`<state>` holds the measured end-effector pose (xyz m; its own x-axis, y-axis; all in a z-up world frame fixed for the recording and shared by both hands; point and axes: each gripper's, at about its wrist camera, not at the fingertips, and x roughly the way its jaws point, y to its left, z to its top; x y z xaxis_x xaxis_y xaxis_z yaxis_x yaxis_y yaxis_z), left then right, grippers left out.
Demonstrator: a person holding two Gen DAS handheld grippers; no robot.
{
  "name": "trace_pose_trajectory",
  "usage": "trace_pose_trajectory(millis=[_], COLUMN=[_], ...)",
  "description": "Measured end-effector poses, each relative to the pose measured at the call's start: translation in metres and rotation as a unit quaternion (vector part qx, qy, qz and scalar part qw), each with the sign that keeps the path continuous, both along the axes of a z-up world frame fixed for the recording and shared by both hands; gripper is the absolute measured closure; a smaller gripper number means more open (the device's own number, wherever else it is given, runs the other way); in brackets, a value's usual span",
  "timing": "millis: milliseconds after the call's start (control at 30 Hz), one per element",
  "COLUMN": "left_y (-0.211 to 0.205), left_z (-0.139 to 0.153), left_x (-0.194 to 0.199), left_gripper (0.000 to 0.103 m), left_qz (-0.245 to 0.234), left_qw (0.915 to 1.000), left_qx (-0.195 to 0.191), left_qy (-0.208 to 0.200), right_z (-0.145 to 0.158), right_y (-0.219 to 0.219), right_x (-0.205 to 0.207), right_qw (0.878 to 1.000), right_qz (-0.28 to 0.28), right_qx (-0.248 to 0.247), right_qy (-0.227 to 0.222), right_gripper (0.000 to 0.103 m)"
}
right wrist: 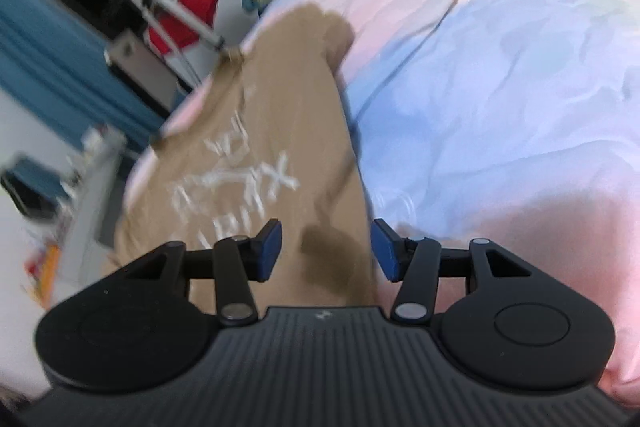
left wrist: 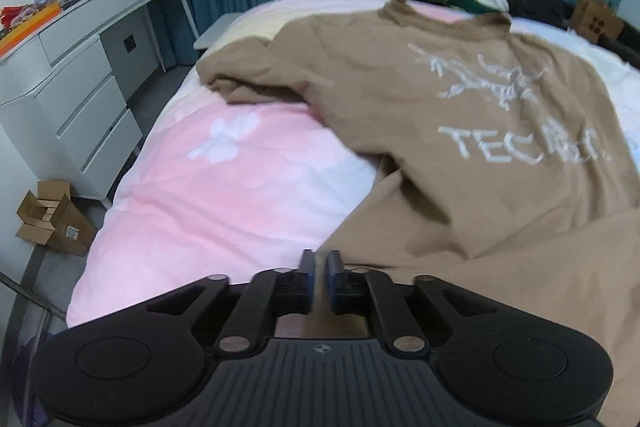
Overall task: Fold clothes
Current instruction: 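Move the right gripper to the T-shirt side edge and close on it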
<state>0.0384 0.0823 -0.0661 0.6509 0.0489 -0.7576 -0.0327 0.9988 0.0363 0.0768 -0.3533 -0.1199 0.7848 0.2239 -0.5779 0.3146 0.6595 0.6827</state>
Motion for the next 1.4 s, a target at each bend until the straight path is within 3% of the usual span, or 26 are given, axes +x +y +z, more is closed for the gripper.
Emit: trace_pose_trajectory(millis=[133,200,300,367,467,600,633,667,700,767,833,900,967,1100,1167,1233,1300,1400], left_y=[-0.007,-0.013,-0.03,-0.036,-0.036,-0.036,-0.037,-0.038,-0.039,-0.039,-0.038,-0.036,-0.034,-0.033,-0.032,-0.032,-0.032,-0.03], left_z=[0.016,0.019,0.013,0.005,-0.007,-0.022,-0.024,-0.025,-0.027,-0.028,-0.029,-0.029,-0.03,-0.029,-0.029,-0.029,-0.028,-0.028], left_x=[-0.011,-0.012,-0.003,0.006,0.022,0.043,0.047,0.051,0.054,0.058,0.06,0.06,0.06,0.057,0.056,0.054,0.053,0.051], left_gripper=[0.062,0.046,0.045,0.045,0.045,0.045,0.045,0.045,0.045,0.046,0.046,0.046,0.047,0.047,0.047,0.047,0.047,0.047], left_qz=[-0.005,-0.011,-0.009,-0.004,0.001,0.007,0.005,0.002,-0.002,-0.005,-0.007,-0.005,-0.004,-0.002,-0.001,-0.001,-0.001,0.0], left_qw=[0.9976,0.9939,0.9919,0.9917,0.9906,0.9886,0.9885,0.9885,0.9885,0.9882,0.9879,0.9873,0.9867,0.9866,0.9865,0.9864,0.9863,0.9854], left_qx=[-0.042,-0.073,-0.085,-0.091,-0.107,-0.129,-0.129,-0.128,-0.127,-0.127,-0.128,-0.133,-0.138,-0.139,-0.141,-0.142,-0.143,-0.151], left_qy=[-0.054,-0.081,-0.094,-0.091,-0.085,-0.077,-0.078,-0.079,-0.081,-0.086,-0.087,-0.086,-0.086,-0.084,-0.083,-0.082,-0.081,-0.078], right_z=[0.006,0.004,-0.006,-0.019,-0.043,-0.075,-0.075,-0.072,-0.066,-0.045,-0.018,-0.005,-0.003,-0.015,-0.014,-0.009,0.0,0.015], right_y=[-0.024,-0.039,-0.062,-0.074,-0.087,-0.09,-0.087,-0.082,-0.076,-0.053,-0.012,0.034,0.071,0.13,0.148,0.148,0.135,0.105], right_x=[0.025,0.049,0.09,0.121,0.166,0.21,0.218,0.225,0.232,0.239,0.242,0.24,0.236,0.23,0.221,0.218,0.212,0.207], right_qw=[0.996,0.99,0.976,0.97,0.974,0.982,0.986,0.989,0.992,0.992,0.97,0.932,0.904,0.866,0.854,0.856,0.874,0.909], right_qz=[-0.038,-0.068,-0.123,-0.154,-0.169,-0.128,-0.117,-0.102,-0.086,-0.059,-0.002,0.056,0.106,0.208,0.237,0.255,0.265,0.236], right_qx=[0.07,0.118,0.176,0.185,0.15,0.131,0.113,0.089,0.057,-0.05,-0.199,-0.311,-0.362,-0.405,-0.419,-0.402,-0.346,-0.234], right_qy=[-0.03,-0.039,-0.047,-0.048,-0.027,-0.036,-0.047,-0.061,-0.074,-0.102,-0.142,-0.177,-0.203,-0.207,-0.199,-0.202,-0.217,-0.25], right_gripper=[0.05,0.05,0.051,0.051,0.051,0.053,0.063,0.085,0.094,0.094,0.094,0.094,0.094,0.091,0.087,0.07,0.043,0.039])
